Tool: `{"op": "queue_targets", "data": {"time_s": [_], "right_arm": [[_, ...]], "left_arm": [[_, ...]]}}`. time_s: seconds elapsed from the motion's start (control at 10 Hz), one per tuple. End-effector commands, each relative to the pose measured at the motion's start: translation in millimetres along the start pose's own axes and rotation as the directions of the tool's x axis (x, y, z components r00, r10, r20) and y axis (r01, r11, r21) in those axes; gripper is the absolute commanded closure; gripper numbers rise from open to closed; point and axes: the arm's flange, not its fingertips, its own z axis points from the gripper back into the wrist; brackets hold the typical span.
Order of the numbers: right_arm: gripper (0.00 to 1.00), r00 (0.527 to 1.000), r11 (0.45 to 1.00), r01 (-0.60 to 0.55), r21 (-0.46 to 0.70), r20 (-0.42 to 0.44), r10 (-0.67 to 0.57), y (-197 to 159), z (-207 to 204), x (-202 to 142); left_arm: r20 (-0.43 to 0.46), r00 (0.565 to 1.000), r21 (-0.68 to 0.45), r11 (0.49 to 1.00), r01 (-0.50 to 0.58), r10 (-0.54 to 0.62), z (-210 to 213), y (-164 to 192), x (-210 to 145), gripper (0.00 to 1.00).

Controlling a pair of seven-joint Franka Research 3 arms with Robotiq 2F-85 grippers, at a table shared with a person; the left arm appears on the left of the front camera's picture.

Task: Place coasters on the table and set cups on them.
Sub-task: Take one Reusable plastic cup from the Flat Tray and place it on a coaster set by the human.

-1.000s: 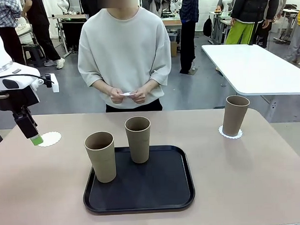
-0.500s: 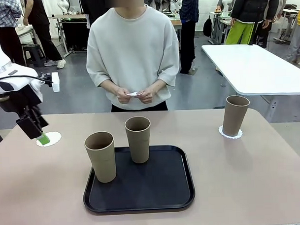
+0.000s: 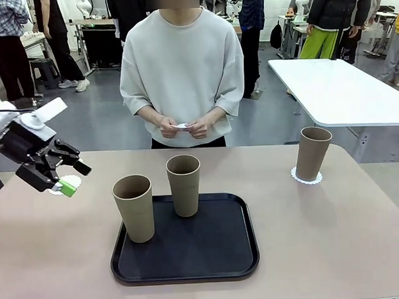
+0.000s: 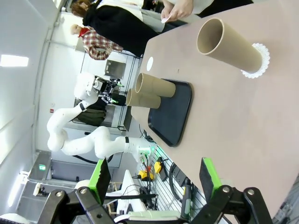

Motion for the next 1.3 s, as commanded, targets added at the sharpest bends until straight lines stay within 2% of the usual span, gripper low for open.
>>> {"op": "queue_targets", "data": {"time_s": [0.0,0.1,0.2,0.3,0.6,0.7,0.8,1.0,1.1,1.2], "right_arm": [[0.00,1.000,1.000,0.012,0.003,-0.002,-0.012,1.1,-0.1,0.0],[0.00,1.000,1.000,0.012,0.003,-0.002,-0.012,1.1,-0.1,0.0],[0.00,1.000,1.000,0.012,0.003,-0.002,-0.012,1.1,-0.1,0.0],[0.00,1.000,1.000,0.012,0.003,-0.002,-0.012,1.1,-0.1,0.0],[0.00,1.000,1.000,0.012,0.003,-0.002,-0.012,1.1,-0.1,0.0],[0.00,1.000,1.000,0.012,0.003,-0.002,-0.012,1.1,-0.1,0.0],[0.00,1.000,1.000,0.012,0.003,-0.002,-0.012,1.1,-0.1,0.0],[0.00,1.000,1.000,0.012,0.003,-0.002,-0.012,1.1,-0.1,0.0],[0.00,1.000,1.000,0.012,0.003,-0.002,-0.012,1.1,-0.1,0.0],[0.00,1.000,1.000,0.012,0.003,-0.002,-0.012,1.1,-0.1,0.0]], "left_arm": [[0.122,0.993,-0.050,0.999,0.009,-0.002,7.1,23.9,-25.6,0.00],[0.157,0.987,-0.030,0.999,0.023,-0.018,5.8,23.9,-34.7,0.00],[0.158,0.987,0.052,0.999,0.014,-0.022,6.0,22.8,-43.1,0.00],[0.197,0.980,0.096,0.995,0.002,-0.021,6.2,19.6,-50.3,0.00],[0.165,0.981,0.199,0.978,0.064,-0.098,2.5,4.4,-52.9,0.00],[0.178,0.981,0.162,0.986,0.043,-0.073,8.3,-1.8,-45.3,0.00],[0.167,0.985,0.139,0.990,0.016,-0.039,10.9,16.3,-56.1,0.00],[0.167,0.985,0.139,0.990,0.016,-0.039,10.9,16.3,-56.1,0.00],[0.159,0.986,0.146,0.989,0.025,-0.048,10.4,10.5,-52.0,0.00],[0.178,0.975,0.161,0.981,0.104,-0.133,4.0,19.0,-55.1,0.00]]}}
